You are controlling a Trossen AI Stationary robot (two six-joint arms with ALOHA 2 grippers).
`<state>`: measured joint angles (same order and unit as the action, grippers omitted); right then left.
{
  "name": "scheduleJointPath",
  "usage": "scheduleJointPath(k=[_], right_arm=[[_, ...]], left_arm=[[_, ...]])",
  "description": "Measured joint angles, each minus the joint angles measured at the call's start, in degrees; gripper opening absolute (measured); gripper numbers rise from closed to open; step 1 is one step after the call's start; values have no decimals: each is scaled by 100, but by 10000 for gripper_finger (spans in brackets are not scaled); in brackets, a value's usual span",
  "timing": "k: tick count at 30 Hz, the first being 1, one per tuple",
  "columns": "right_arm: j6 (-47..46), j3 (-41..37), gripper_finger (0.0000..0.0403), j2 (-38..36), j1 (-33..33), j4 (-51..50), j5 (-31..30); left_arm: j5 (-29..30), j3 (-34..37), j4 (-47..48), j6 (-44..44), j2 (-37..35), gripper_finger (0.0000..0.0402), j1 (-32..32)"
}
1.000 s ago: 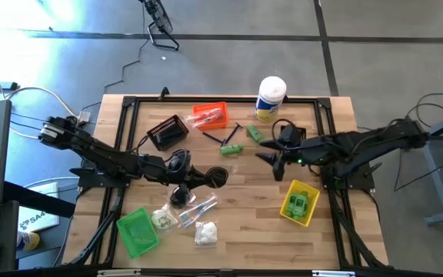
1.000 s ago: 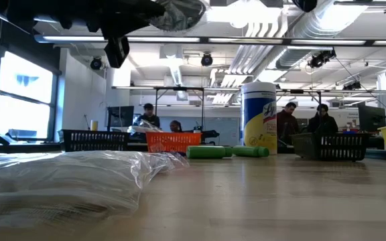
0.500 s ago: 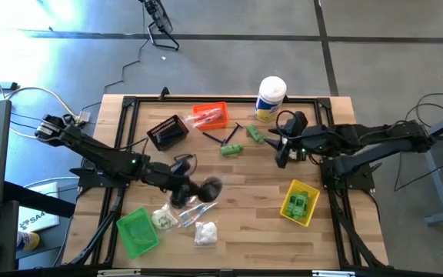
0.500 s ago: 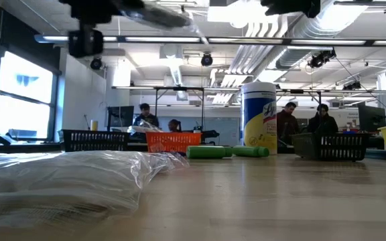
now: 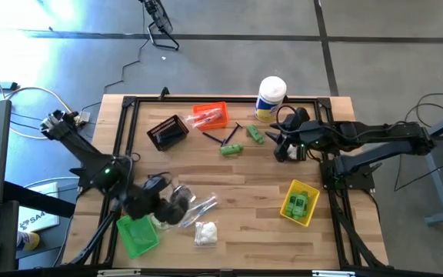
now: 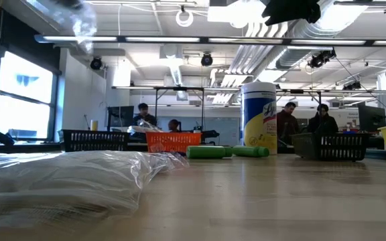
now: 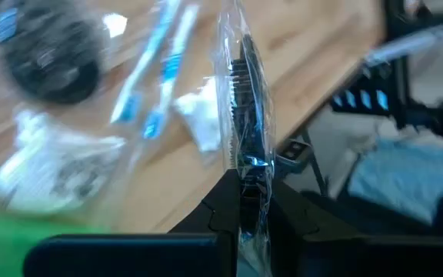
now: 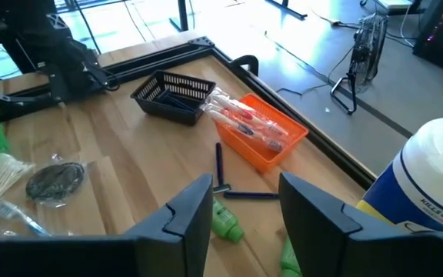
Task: Pick & Place Travel size toiletries
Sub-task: Put the black hairbrush into the green bin
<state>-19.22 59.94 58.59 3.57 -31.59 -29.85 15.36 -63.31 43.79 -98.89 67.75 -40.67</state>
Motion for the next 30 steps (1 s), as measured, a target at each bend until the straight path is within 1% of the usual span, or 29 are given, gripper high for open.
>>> scheduleJointPath(k=[4, 8, 12, 20, 23, 26, 30], right_arm=[[130, 0, 141, 0, 0, 0, 0], [153, 0, 141, 0, 2, 2, -2], [155, 0, 141, 0, 2, 2, -2], [154, 0, 140, 0, -2, 4, -3], [124, 0, 140, 0, 0, 4, -4], [39, 0, 140, 0, 0, 4, -2], [-48, 0, 140, 0, 0, 4, -4]], left_arm=[[404, 11, 562, -1351, 139, 29, -689], [457, 18, 836, -2498, 340, 29, -1279], [456, 19, 900, -3321, 539, 29, -1729], [343, 20, 977, -3517, 608, 29, -2328], [112, 19, 1216, -3695, 608, 29, -2535], [-67, 20, 1365, -3764, 608, 29, -2639], [-68, 20, 1644, -3766, 608, 29, -2736]])
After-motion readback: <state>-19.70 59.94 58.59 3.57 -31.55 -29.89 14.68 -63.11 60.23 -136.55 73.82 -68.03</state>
